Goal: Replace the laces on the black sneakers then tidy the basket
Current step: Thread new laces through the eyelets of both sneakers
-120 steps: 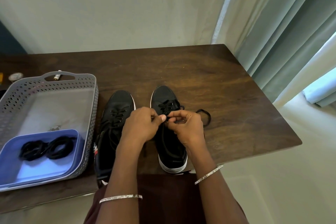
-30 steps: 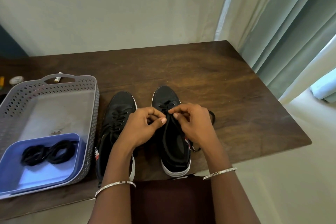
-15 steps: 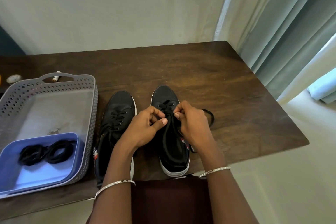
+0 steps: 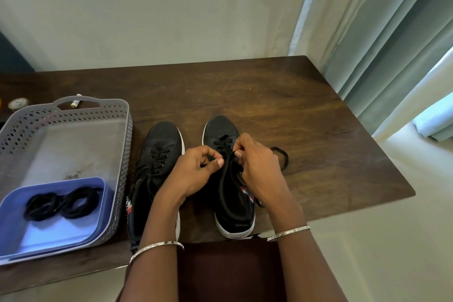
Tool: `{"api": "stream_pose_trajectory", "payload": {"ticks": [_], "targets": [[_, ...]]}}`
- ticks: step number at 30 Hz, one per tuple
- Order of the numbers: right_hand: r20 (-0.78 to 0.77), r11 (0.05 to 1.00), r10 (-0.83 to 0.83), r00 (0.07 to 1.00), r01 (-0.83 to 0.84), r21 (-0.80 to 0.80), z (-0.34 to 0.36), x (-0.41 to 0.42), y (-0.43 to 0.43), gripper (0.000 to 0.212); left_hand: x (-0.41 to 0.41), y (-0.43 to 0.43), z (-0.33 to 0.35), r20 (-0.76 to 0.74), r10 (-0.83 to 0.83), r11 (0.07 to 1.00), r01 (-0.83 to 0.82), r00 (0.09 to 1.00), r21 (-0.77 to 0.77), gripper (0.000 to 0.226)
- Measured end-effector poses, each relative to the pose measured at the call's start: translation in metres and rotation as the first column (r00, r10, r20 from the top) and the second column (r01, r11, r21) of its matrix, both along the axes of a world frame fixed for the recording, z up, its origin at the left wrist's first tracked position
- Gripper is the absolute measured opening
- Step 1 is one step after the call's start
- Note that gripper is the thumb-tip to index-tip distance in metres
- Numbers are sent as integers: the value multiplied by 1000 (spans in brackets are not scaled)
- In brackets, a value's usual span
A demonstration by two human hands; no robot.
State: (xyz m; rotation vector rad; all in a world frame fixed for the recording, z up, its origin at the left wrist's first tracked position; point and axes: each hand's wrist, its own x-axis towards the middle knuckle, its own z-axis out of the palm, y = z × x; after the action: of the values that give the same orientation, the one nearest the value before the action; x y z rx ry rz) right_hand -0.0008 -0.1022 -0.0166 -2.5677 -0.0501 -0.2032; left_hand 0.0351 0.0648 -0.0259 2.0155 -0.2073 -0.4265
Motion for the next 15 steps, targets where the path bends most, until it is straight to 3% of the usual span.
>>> {"api": "stream_pose_trajectory", "payload": {"ticks": [3, 6, 10, 15], "targets": [[-15, 980, -54, 998, 56, 191, -3, 0, -1, 13, 0, 2, 0, 2, -3, 1000, 3, 1000, -9, 5], [-102, 853, -195, 975, 220, 473, -4, -6, -12, 9, 0, 4, 2, 8, -4, 1000, 5, 1000, -28, 4], [-249, 841, -128, 960, 238, 485, -8, -12, -20, 5, 1, 4, 3, 45, 9, 999, -7, 999, -35, 6], [-209, 862, -125, 970, 210, 461, -9, -9, -15, 8, 2, 0, 5, 127, 106, 994, -102, 986, -39, 10]]}}
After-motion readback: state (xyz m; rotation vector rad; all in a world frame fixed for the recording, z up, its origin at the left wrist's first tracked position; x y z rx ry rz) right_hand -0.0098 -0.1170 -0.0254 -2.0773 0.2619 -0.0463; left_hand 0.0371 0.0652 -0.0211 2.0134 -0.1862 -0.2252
